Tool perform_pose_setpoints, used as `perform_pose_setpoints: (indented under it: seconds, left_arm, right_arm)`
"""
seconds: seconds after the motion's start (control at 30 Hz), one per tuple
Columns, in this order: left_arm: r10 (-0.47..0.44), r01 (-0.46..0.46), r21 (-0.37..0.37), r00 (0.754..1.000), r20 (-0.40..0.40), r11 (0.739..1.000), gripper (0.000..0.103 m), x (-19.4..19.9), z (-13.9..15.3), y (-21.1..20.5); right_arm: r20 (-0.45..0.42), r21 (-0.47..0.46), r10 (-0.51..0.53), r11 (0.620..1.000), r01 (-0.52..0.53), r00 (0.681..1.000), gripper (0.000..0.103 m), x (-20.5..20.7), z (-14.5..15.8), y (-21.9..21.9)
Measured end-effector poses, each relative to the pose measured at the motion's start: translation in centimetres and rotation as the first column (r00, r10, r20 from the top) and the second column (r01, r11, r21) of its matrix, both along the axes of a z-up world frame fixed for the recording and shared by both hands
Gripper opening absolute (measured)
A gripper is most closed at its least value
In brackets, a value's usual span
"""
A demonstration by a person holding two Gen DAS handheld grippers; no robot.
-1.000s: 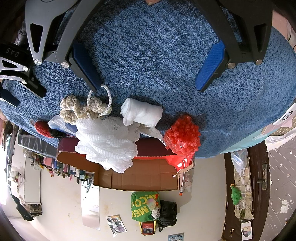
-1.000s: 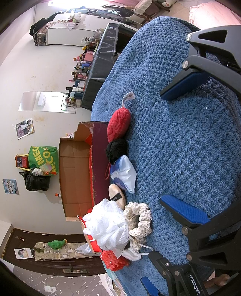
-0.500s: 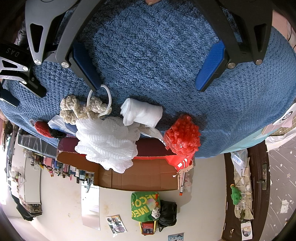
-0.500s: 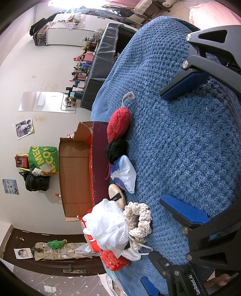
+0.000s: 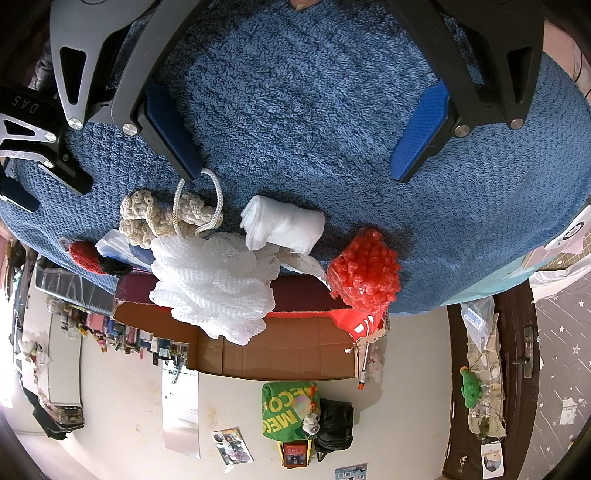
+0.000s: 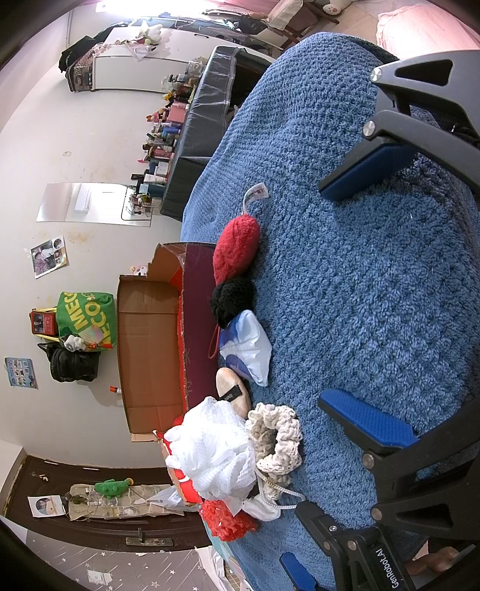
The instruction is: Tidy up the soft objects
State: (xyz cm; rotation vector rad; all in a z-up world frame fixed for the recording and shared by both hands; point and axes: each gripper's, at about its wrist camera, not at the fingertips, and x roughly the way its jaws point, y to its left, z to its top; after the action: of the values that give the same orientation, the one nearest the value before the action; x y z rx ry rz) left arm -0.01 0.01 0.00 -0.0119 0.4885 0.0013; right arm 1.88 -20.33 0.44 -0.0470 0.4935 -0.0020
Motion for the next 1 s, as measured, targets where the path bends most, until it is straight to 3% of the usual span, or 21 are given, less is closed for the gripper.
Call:
perform_pose_setpoints:
  seconds: [1.0]
  left_arm:
    - [-0.001, 0.000, -0.005, 0.999, -0.032, 1.000, 0.103, 1.2, 1.1, 0.4]
  right_arm:
    - [-0.017, 0.013, 0.005, 1.000, -0.005, 1.000, 0.103, 0.7, 0.2, -0.3]
